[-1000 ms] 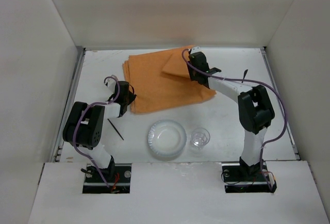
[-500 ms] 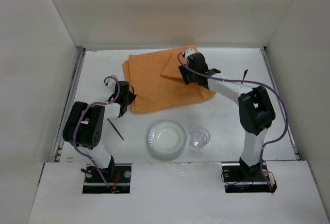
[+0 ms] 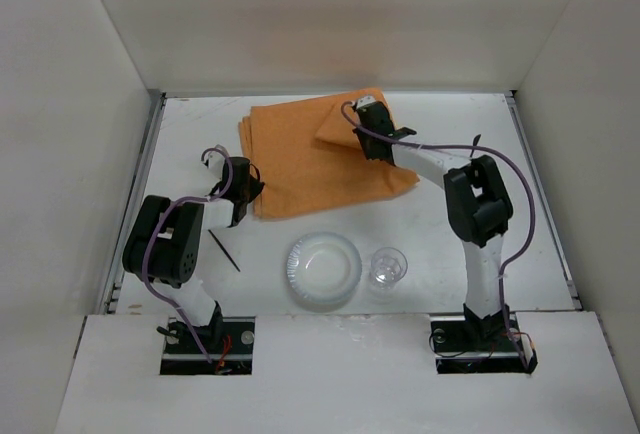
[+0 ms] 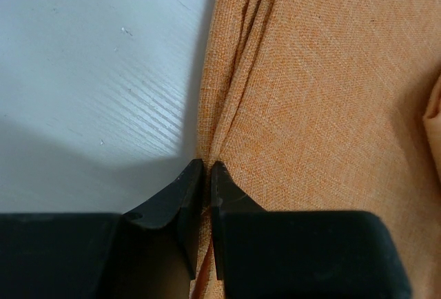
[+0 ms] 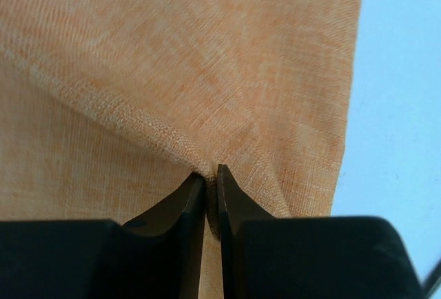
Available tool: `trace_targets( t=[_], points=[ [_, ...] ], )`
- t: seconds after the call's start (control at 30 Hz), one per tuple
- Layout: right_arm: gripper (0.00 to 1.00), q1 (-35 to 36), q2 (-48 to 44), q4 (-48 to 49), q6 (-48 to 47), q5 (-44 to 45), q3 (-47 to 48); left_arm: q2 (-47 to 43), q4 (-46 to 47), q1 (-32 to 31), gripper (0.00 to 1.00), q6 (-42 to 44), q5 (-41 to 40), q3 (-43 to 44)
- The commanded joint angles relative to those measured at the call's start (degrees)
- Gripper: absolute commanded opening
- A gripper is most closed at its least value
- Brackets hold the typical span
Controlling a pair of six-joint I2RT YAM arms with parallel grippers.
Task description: Set the dinner table for one person
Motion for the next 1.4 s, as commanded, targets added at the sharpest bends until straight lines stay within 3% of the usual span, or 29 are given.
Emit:
trace_targets(
  t=[0.0,0.23,0.3,0.4,0.43,0.73,0.93,1.07,1.13,1.23,1.37],
  points=[
    [0.17,-5.14,-6.2,7.15,11.08,-1.63,1.75,1.84,-0.98,0.58,0.03,-0.41,0.06,-0.75],
    [0.22,-16.22,-6.21,8.12,29.91,-4.73,-1.32,1.84,-0.98,0.67,0.02,-0.33,-0.29,-0.75],
    [0.34,-17.89,-6.29,8.12,32.38,-3.94,-2.99,1.84,-1.07,0.67,0.02,-0.32,-0.46,-0.75],
    [0.65,-18.34,-7.78,8.47,32.21,-3.23,-5.19,1.57,-1.42,0.49,0.02,-0.24,-0.47,-0.58],
    [0.67,-18.25,-8.66,8.65,31.86,-2.36,-6.07,1.49,-1.51,0.41,0.02,-0.24,-0.55,-0.49],
    [0.66,-14.22,-24.12,17.08,34.92,5.46,-26.26,-1.93,-3.7,0.32,0.06,0.38,-3.36,0.48],
    [0.73,-12.54,-33.0,21.21,40.55,6.97,-40.78,-13.69,-6.43,-2.05,0.32,0.73,-7.31,-1.89],
    [0.73,-12.54,-32.05,21.39,42.22,4.69,-42.99,-19.87,-9.85,-5.91,0.46,1.61,-9.87,-3.65],
    [0.68,-12.54,-31.26,21.83,42.67,2.58,-42.81,-20.05,-11.61,-8.02,0.52,1.78,-8.47,-4.53],
    [0.64,-12.63,-30.46,22.36,43.28,-0.49,-42.02,-18.12,-11.89,-8.82,0.53,0.82,-4.87,-6.89],
    [0.51,-12.89,-28.27,22.71,45.3,-3.66,-40.97,-14.78,-10.66,-8.73,0.52,0.2,-3.72,-9.36]
  ],
)
